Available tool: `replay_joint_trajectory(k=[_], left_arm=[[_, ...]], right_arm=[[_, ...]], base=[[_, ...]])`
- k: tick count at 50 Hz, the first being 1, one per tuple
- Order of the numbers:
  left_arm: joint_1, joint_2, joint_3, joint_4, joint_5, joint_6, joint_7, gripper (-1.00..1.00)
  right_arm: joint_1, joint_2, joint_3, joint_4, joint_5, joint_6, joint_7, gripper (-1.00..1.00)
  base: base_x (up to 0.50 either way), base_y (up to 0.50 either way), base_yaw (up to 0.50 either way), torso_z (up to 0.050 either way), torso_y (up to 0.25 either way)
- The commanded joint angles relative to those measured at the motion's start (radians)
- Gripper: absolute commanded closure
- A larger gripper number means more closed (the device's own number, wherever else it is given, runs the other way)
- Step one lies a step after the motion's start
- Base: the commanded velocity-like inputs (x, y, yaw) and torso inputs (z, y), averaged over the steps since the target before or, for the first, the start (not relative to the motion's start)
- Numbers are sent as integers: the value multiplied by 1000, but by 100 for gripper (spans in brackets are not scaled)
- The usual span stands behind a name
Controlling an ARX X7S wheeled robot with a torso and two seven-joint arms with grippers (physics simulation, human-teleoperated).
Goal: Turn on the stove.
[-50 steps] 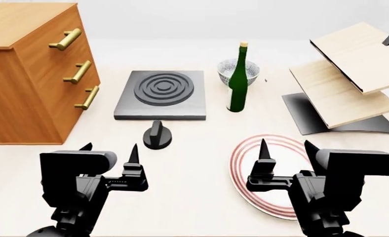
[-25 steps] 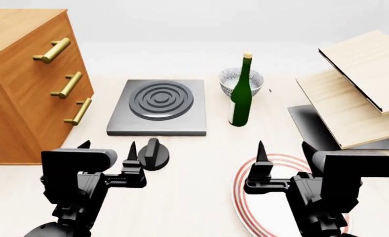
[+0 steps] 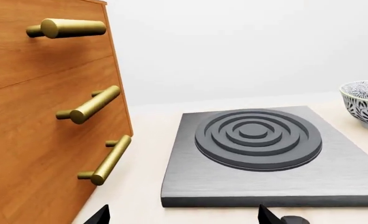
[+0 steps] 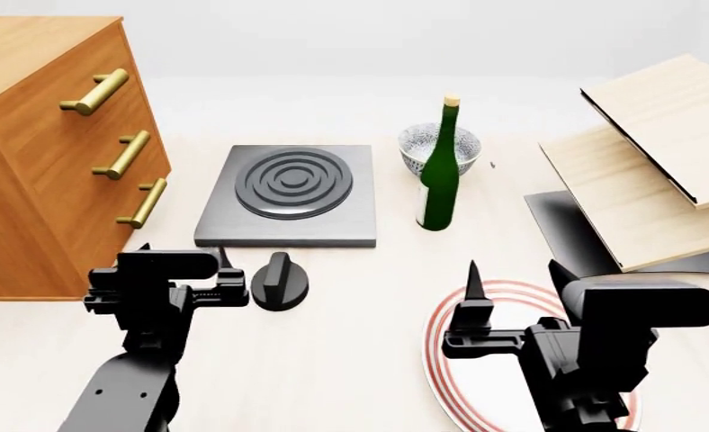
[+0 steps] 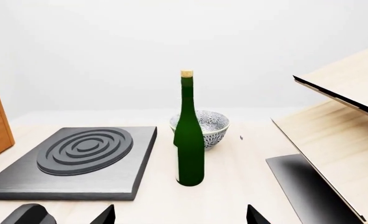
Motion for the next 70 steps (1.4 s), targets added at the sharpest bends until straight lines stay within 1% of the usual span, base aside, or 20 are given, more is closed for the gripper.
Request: replay_joint_trajectory(k=[1, 12, 15, 26, 33, 41, 50, 52, 53, 55, 58, 59, 61, 62, 63, 64, 65, 67, 69, 70], left_arm=[[-56, 8, 32, -313, 57, 230, -8, -100], [-73, 42, 44, -452, 59, 311, -25, -100], [-88, 58, 50, -523, 58, 350, -25, -100], [-103, 89, 79, -612, 71, 409, -37, -100], [-139, 116, 101, -724, 78, 461, -38, -100], [-177, 150, 132, -778, 89, 488, -43, -100], [-188, 180, 176, -762, 81, 475, -23, -100], [-171, 184, 189, -706, 77, 444, -17, -100], [-144, 185, 197, -627, 61, 396, -1, -100], [-114, 181, 209, -543, 55, 350, -1, -100], [-45, 164, 231, -326, 34, 226, 11, -100], [-17, 152, 234, -211, 19, 142, 13, -100], [7, 135, 235, -99, -3, 63, 17, -100], [26, 118, 243, -17, -7, 23, 22, -100], [54, 92, 242, 121, -27, -71, 24, -100], [68, 78, 241, 178, -34, -93, 27, -100], [90, 56, 217, 305, -74, -190, 28, -100], [109, 38, 200, 396, -100, -235, 28, -100], [141, 15, 162, 540, -138, -308, 16, -100], [146, 14, 144, 568, -161, -335, 16, -100]], right_arm=[[-19, 17, -34, 15, -19, -45, 13, -100], [-27, 20, -38, 24, -12, -57, 16, -100], [-27, 19, -34, 21, -4, -53, 17, -100], [-35, 24, -38, 29, 3, -64, 22, -100], [-42, 28, -34, 29, 10, -70, 25, -100], [-52, 33, -37, 41, 9, -91, 26, -100], [-75, 42, -36, 56, 7, -123, 25, -100], [-76, 43, -34, 57, 9, -122, 27, -100], [-75, 43, -34, 57, 10, -122, 28, -100], [-74, 43, -33, 56, 13, -119, 29, -100], [-69, 43, -28, 43, 22, -108, 33, -100], [-68, 43, -19, 37, 28, -105, 33, -100], [-66, 44, -12, 35, 32, -103, 35, -100], [-65, 44, -9, 35, 34, -102, 35, -100], [-69, 45, -6, 34, 35, -105, 36, -100], [-71, 45, -6, 35, 35, -108, 36, -100], [-74, 44, -4, 36, 36, -112, 36, -100], [-76, 45, -8, 44, 32, -120, 38, -100], [-75, 43, -15, 48, 31, -122, 40, -100], [-75, 43, -16, 46, 33, -119, 41, -100]], base=[[0, 0, 0, 0, 0], [0, 0, 0, 0, 0], [0, 0, 0, 0, 0], [0, 0, 0, 0, 0], [0, 0, 0, 0, 0], [0, 0, 0, 0, 0], [0, 0, 0, 0, 0], [0, 0, 0, 0, 0], [0, 0, 0, 0, 0], [0, 0, 0, 0, 0], [0, 0, 0, 0, 0], [0, 0, 0, 0, 0], [0, 0, 0, 0, 0], [0, 0, 0, 0, 0], [0, 0, 0, 0, 0], [0, 0, 0, 0, 0], [0, 0, 0, 0, 0], [0, 0, 0, 0, 0], [0, 0, 0, 0, 0], [0, 0, 0, 0, 0]])
